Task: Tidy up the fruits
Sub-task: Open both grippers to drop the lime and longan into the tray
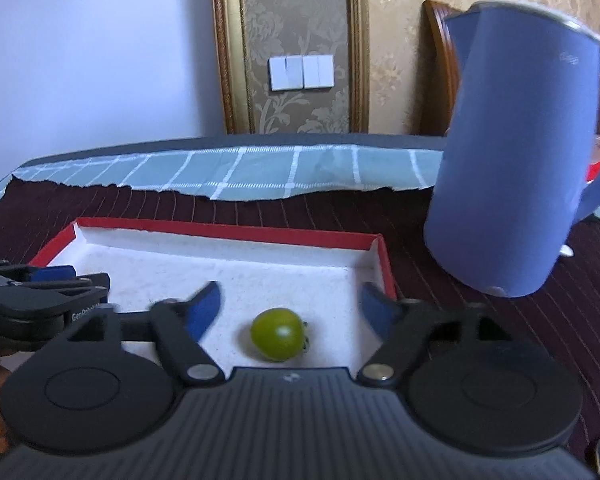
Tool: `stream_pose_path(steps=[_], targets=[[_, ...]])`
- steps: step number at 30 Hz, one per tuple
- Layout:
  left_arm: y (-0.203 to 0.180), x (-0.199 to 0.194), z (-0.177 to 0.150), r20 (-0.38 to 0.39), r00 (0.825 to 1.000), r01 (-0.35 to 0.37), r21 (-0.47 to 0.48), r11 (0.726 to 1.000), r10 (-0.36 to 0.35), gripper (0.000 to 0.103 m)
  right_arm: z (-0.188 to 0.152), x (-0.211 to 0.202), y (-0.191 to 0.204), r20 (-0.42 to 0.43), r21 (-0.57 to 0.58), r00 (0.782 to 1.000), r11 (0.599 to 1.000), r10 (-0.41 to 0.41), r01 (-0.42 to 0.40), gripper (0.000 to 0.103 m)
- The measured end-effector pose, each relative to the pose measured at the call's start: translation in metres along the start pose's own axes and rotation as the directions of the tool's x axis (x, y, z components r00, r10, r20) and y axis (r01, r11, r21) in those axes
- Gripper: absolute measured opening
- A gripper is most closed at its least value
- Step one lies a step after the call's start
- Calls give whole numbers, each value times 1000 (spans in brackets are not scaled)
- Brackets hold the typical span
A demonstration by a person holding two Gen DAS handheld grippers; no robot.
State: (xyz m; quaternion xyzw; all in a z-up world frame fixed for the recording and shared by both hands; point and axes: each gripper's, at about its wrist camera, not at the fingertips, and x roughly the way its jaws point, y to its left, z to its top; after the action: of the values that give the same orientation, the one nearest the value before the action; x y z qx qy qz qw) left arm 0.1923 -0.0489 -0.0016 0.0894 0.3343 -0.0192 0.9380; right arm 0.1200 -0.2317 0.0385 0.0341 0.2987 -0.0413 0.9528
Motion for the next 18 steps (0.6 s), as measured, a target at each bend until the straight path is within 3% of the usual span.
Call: stream_pose_path(steps=[3, 9, 14, 16, 18], targets=[[1, -4, -1, 2, 1000, -3, -8, 1000, 3, 29, -4, -14, 2, 28, -12, 999, 1000, -21, 22, 103], [3, -17, -5, 6, 1000, 13, -22, 1000, -13, 29, -12, -38, -10, 7, 142, 999, 989, 43, -44, 103], [8, -42, -16, 28, 999, 40, -37, 999, -39, 34, -27, -66, -12, 45, 170, 999, 985, 13, -20, 103], [11, -53, -21, 38, 998, 51, -50, 997, -49, 71, -32, -78, -11, 64, 140, 998, 990, 14, -22, 103], [15, -69, -28, 81, 996, 39, -60, 997, -34, 83, -39, -91, -11, 101, 123, 995, 992, 22, -35, 103]])
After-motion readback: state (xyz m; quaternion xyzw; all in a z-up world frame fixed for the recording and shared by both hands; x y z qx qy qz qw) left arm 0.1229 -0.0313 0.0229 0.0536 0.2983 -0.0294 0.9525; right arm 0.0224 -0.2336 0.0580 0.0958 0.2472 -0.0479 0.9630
